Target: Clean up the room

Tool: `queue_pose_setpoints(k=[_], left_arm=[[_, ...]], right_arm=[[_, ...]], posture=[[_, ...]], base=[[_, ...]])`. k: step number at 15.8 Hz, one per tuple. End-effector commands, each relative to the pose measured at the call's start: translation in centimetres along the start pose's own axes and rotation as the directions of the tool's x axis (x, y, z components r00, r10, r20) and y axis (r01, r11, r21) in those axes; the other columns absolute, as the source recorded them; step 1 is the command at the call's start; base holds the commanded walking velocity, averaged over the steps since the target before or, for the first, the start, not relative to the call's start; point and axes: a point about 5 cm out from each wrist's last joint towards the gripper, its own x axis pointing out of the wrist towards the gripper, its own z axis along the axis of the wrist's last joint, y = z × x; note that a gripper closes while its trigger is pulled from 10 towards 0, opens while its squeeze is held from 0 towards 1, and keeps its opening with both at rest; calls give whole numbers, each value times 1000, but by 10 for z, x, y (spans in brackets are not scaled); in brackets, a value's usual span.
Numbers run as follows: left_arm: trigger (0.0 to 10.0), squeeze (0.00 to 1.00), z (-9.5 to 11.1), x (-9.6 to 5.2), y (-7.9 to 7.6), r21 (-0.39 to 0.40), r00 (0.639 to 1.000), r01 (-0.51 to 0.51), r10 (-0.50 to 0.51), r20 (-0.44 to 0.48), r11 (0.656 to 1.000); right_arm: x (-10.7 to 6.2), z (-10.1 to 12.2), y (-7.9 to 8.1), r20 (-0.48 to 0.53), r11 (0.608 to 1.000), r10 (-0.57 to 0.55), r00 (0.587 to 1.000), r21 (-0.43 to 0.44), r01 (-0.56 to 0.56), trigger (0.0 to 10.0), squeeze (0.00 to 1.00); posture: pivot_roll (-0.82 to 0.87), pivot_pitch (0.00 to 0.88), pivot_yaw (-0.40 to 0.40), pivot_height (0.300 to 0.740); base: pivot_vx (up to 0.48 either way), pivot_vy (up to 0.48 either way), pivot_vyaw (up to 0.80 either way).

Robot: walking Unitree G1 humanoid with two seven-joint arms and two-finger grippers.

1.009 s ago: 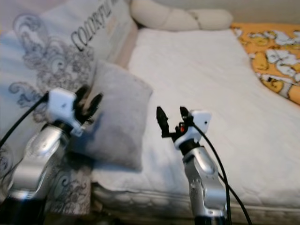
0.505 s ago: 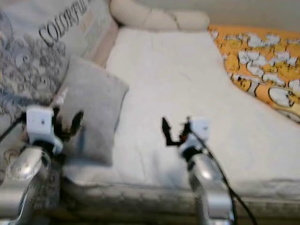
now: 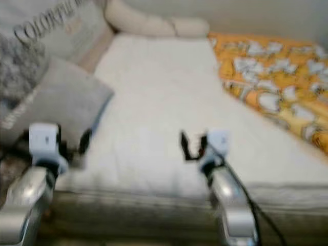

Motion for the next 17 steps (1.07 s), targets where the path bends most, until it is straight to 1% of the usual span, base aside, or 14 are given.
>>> queue_pose_setpoints(k=[1,3,4,5,8,9,10,17], left_arm=[[10000,878,2,1,-1,2,1000,-2,2,0,1000],[10000,882,2,2,-1,-10,1000,-11,10,-13,1000],[10000,882,2,3,-2,-27,1000,-3,3,-16,1000],[10000,890,2,3,-3,-27,1000,3,-4,-19,1000],[10000,894,2,3,-5,-23,1000,12,-12,-23,1000],[10000,882,3,3,-6,3,1000,14,-14,-15,1000],[10000,878,3,2,-7,5,1000,15,-15,-15,1000],[10000,875,1,-2,-10,26,1000,24,-23,-19,999]], right_arm=[[0,4,-8,15,1000,-25,1000,-15,25,10000,0],[-1,3,-11,9,999,-39,999,-14,39,10000,0],[-1,2,-13,5,999,-44,999,-15,44,10000,0],[-1,2,-13,6,999,-44,999,-21,44,10000,0],[-1,2,-14,1,998,-43,999,-42,43,10000,0],[-1,1,-17,-3,997,-54,999,-56,54,10000,0],[-2,1,-17,-3,997,-56,998,-57,56,10000,0],[-3,-1,-24,-20,995,-79,997,-56,78,10000,0]], posture=[[-3,0,3,740],[-8,0,9,740],[-8,0,9,740],[-8,0,7,740],[-10,0,3,740],[-11,0,2,740],[-12,0,1,740],[-6,0,-13,740]], base=[[0,-480,0],[0,-480,0],[0,-480,0],[0,-480,0],[0,-480,0],[0,-480,0],[0,-480,0],[0,-480,759]])
